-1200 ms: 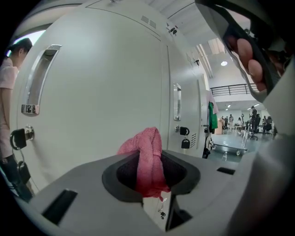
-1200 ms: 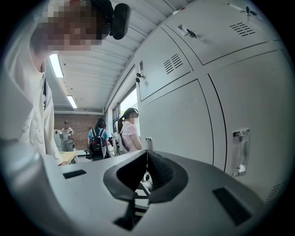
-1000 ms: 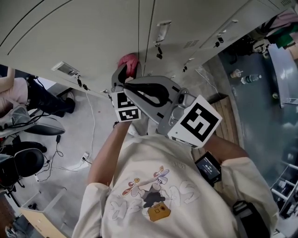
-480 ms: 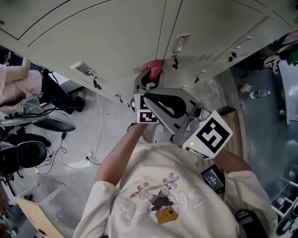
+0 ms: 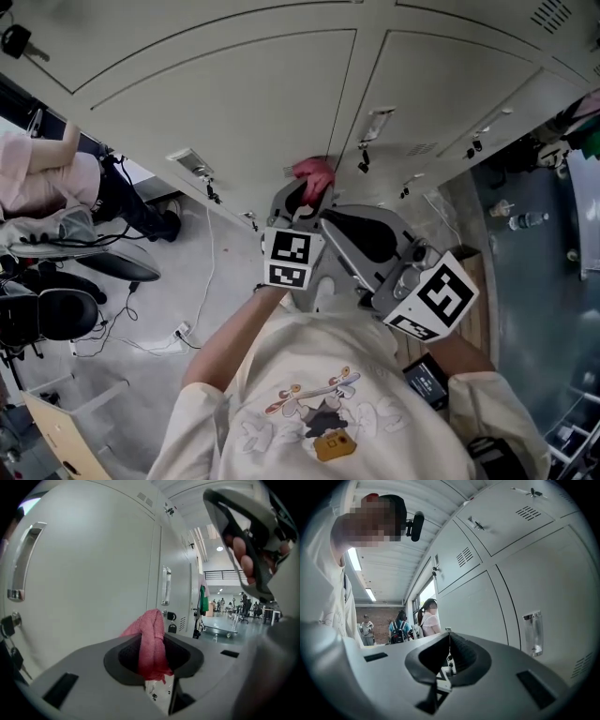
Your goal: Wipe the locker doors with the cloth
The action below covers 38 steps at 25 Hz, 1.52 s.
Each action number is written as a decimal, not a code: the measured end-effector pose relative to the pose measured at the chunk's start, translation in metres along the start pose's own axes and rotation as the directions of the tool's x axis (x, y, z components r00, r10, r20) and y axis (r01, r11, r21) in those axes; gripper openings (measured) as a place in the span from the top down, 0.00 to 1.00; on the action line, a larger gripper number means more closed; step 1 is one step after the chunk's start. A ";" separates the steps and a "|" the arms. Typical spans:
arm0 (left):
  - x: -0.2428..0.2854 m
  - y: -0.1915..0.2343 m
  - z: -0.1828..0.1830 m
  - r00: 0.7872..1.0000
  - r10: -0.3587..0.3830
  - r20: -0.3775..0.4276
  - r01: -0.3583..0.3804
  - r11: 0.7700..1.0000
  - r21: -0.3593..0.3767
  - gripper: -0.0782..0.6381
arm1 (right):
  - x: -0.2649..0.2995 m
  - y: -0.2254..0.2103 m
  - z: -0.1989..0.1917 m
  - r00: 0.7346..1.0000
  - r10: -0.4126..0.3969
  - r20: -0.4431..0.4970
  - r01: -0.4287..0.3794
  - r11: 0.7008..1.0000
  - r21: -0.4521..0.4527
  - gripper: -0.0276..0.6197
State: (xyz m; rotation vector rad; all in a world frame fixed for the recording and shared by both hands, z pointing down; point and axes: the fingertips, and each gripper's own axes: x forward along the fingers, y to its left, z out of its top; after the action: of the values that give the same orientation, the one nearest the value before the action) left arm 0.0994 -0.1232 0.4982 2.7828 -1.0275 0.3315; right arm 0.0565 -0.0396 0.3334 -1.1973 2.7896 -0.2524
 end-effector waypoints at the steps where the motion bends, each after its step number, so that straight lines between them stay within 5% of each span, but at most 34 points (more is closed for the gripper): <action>1: -0.005 0.001 0.009 1.000 0.001 0.014 -0.001 1.000 -0.002 0.74 | -0.002 -0.003 0.003 1.000 -0.009 0.005 0.009 1.000 -0.009 0.95; 9: -0.070 0.013 0.075 0.984 0.062 0.168 -0.061 0.998 -0.012 0.74 | -0.006 -0.026 0.031 0.992 -0.092 0.083 0.100 0.990 -0.101 0.95; 18: -0.125 0.034 0.109 0.962 0.191 0.194 -0.179 0.981 -0.074 0.74 | -0.001 -0.041 0.030 0.980 -0.169 0.102 0.182 0.973 -0.139 0.95; 38: -0.153 0.035 0.105 0.960 0.190 0.204 -0.168 0.979 -0.118 0.74 | 0.014 -0.031 0.008 0.981 -0.186 0.048 0.190 0.975 -0.116 0.95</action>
State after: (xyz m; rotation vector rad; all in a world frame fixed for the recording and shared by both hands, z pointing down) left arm -0.0210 -0.0780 0.3596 2.6854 -1.3110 -0.0015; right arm 0.0703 -0.0718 0.3314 -1.4804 2.6957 -0.0748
